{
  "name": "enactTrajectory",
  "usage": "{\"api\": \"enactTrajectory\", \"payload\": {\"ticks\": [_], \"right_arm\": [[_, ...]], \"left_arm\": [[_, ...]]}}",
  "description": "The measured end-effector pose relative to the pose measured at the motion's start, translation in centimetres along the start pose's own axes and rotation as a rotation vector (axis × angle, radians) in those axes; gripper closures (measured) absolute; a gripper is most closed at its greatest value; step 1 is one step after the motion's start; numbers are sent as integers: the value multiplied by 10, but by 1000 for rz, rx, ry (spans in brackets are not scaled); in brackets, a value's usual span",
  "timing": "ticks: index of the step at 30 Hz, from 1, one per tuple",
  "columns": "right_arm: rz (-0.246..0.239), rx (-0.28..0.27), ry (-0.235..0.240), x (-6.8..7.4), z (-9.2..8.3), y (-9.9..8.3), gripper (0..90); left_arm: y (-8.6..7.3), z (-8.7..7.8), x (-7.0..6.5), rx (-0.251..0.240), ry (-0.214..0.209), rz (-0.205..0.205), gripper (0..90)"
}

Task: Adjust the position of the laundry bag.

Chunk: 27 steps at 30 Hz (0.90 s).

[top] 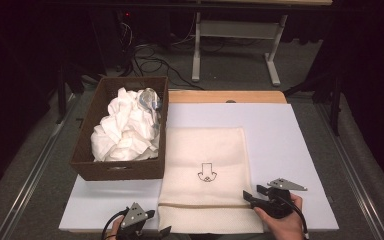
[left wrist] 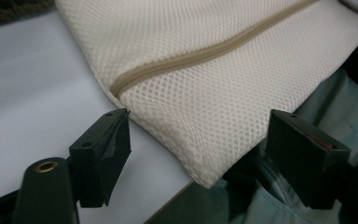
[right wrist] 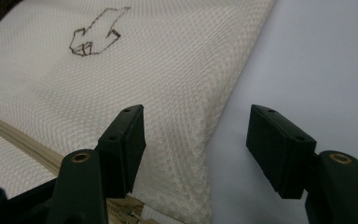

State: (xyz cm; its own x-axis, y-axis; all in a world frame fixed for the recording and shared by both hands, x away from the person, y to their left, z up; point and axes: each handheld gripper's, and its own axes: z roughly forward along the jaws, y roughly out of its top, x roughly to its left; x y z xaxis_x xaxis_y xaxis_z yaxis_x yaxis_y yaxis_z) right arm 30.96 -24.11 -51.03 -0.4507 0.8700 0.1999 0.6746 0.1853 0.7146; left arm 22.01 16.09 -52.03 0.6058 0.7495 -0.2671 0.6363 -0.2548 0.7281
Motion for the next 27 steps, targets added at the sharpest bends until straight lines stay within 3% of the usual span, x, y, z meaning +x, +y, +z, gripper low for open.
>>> {"api": "enactTrajectory", "payload": {"ticks": [6, 7, 8, 9, 10, 11, 14, 15, 17, 21, 27], "right_arm": [[-49, -6, -83, 9, 4, -2, 486], [-90, -5, -116, 13, 4, -3, 614], [-102, -6, -121, 13, 4, -4, 670], [-106, -4, -120, 14, 4, -4, 717], [-111, 2, -102, 13, 4, -3, 773], [-108, 5, -90, 13, 4, -3, 833], [-85, 8, -52, 8, 5, -2, 871], [-38, 13, -7, 1, 3, 0, 878], [-29, 8, 5, -2, 2, 1, 880], [-74, 0, -25, -1, 1, 5, 880], [-77, -13, -41, -5, 0, 13, 880]], "left_arm": [[0, 4, 0, 19, 45, -9, 522], [0, 4, 3, 20, 58, -27, 616], [0, 3, 4, 22, 60, -35, 671], [0, 3, 4, 22, 60, -35, 733], [1, 4, 6, 30, 26, -43, 824], [1, 5, 6, 29, 26, -34, 853], [3, 5, 4, 31, 17, -21, 878], [5, 5, 6, 25, 0, -24, 882], [6, 5, 8, 20, -14, -38, 883], [11, 7, 10, 13, -23, -44, 883], [21, 12, 14, -2, -24, -63, 883]]}}
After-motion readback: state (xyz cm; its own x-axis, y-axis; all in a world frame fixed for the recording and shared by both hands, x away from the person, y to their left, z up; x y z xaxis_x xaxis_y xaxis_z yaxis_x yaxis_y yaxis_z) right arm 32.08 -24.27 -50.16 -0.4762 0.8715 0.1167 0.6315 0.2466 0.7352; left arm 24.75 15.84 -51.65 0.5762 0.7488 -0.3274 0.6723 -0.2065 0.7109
